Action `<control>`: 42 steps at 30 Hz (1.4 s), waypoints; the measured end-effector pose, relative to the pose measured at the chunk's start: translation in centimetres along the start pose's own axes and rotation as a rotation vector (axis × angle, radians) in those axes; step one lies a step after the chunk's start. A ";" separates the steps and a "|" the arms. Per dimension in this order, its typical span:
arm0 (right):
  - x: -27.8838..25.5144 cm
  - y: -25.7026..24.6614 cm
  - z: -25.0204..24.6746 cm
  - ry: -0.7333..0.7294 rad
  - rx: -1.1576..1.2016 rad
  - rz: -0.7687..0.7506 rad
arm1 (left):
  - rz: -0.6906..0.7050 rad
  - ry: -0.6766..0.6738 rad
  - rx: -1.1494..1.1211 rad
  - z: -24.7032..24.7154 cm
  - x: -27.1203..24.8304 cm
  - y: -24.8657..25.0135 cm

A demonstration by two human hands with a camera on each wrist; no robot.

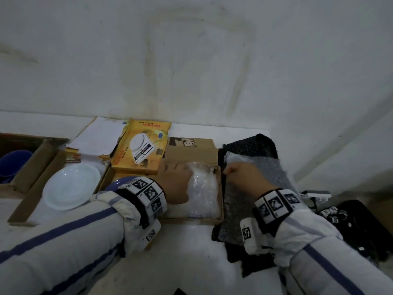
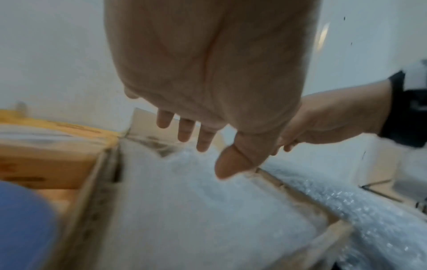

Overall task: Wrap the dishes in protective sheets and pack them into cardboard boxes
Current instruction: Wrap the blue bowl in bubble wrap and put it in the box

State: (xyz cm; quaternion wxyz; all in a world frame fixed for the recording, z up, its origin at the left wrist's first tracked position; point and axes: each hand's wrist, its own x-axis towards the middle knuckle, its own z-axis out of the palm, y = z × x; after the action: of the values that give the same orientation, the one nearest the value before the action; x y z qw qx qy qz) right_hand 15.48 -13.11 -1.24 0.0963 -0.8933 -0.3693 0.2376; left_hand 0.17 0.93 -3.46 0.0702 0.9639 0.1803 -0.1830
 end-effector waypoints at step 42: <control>-0.1 2.6 -1.6 0.182 0.661 0.275 | -0.233 0.152 -1.900 -4.9 1.3 2.1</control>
State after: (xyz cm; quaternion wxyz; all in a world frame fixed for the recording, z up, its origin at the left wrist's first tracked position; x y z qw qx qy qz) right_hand 17.76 -15.01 -0.69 0.3794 -0.8727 -0.1390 0.2742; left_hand 3.67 0.39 0.70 0.7917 0.4896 0.3523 0.0968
